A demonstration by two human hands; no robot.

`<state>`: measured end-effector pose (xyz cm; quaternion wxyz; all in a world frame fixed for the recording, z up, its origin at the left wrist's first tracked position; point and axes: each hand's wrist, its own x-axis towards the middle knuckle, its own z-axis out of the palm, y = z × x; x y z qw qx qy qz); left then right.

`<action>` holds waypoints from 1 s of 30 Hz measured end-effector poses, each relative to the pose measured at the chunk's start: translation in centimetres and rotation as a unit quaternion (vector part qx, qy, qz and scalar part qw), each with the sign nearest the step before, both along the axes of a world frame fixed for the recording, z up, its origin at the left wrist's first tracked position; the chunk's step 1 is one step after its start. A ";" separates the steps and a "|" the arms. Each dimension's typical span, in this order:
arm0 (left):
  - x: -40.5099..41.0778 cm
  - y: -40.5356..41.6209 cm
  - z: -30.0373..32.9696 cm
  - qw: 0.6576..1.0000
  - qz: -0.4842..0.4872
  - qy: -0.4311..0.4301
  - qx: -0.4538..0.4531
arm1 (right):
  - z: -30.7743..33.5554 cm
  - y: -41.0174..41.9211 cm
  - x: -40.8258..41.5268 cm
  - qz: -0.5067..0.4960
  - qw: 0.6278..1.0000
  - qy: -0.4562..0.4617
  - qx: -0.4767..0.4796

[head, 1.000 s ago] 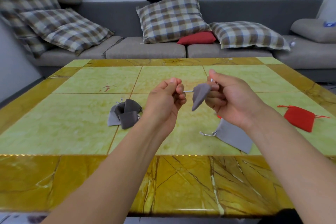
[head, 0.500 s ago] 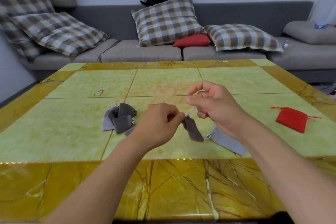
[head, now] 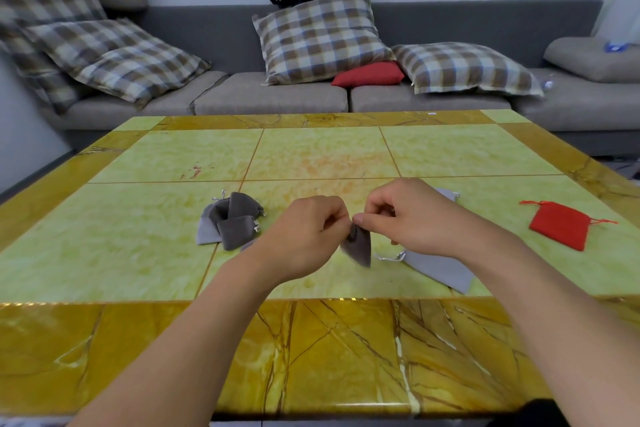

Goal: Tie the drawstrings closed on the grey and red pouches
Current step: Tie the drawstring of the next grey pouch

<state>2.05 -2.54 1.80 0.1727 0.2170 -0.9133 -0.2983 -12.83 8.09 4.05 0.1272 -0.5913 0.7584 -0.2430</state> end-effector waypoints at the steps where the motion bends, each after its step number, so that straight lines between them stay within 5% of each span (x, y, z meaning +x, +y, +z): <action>1: 0.0 0.1 0.1 1.000 -0.005 0.002 0.023 | 0.1 0.1 -0.1 0.009 1.000 -0.021 -0.006; 7: 0.0 -0.4 0.3 0.976 -0.029 0.122 0.179 | 0.1 0.3 -0.6 0.016 0.992 -0.113 -0.060; 11: -0.1 -0.2 0.5 0.965 -0.058 0.182 0.180 | -0.2 0.2 -0.4 0.011 0.991 -0.117 -0.058; 15: -0.1 -0.4 0.5 0.971 -0.058 0.182 0.141 | -0.2 0.0 -0.2 0.010 0.993 -0.115 -0.037; 20: 0.6 -0.5 0.9 0.953 -0.068 0.184 0.230 | 0.1 0.2 -0.3 -0.004 0.991 -0.105 -0.077; 30: 0.8 -0.8 1.0 0.951 -0.031 0.165 0.261 | 0.3 0.7 -0.6 0.028 0.983 -0.157 -0.094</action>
